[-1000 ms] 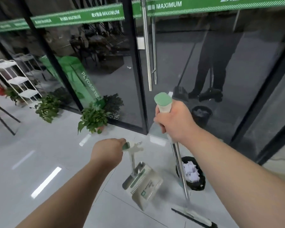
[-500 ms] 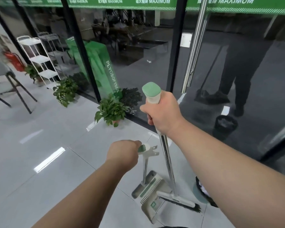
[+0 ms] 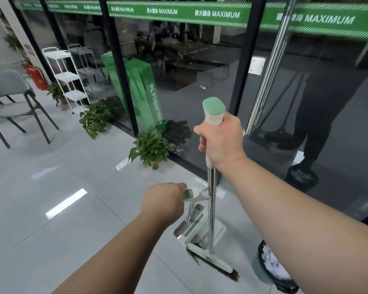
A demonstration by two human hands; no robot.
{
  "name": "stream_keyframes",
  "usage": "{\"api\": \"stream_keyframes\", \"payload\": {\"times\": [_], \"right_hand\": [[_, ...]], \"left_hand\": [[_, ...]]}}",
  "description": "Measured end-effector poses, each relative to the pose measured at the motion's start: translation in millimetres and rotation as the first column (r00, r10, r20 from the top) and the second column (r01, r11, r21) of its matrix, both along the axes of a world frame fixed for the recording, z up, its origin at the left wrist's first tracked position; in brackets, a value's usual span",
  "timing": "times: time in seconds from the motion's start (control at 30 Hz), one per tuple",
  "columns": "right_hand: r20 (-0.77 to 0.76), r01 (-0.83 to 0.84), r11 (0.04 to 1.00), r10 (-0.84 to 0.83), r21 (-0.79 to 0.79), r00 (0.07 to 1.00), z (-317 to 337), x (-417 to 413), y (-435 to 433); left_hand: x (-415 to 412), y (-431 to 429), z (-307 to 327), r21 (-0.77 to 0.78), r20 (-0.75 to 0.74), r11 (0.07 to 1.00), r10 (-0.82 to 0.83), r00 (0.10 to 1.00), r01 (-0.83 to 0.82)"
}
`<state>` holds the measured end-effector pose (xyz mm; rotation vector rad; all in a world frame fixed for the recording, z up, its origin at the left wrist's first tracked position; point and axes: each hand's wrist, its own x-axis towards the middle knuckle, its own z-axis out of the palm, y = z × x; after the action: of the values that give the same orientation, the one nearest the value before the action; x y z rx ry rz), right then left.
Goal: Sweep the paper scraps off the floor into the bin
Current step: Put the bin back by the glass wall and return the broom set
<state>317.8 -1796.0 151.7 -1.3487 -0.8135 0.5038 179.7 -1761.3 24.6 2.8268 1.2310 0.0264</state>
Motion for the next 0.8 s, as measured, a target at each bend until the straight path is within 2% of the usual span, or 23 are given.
{"api": "stream_keyframes", "payload": {"times": [0.17, 0.37, 0.63, 0.8], "right_hand": [[-0.009, -0.071, 0.995, 0.072, 0.075, 0.997, -3, 1, 0], [0.131, -0.155, 0.984, 0.143, 0.091, 0.981, -18, -5, -7], [0.057, -0.158, 0.981, 0.152, 0.112, 0.987, -20, -3, -10], [0.101, -0.219, 0.969, 0.209, 0.111, 0.973, -31, -11, -7]], "left_hand": [[9, 2, 11, -0.005, 0.025, 1.000, 0.024, 0.999, -0.024], [16, -2, 19, -0.040, 0.032, 0.999, 0.032, 0.999, -0.031], [23, -9, 21, -0.095, 0.045, 0.993, 0.069, 0.997, -0.064], [17, -7, 11, -0.110, 0.076, 0.990, 0.095, 0.993, -0.086]]}}
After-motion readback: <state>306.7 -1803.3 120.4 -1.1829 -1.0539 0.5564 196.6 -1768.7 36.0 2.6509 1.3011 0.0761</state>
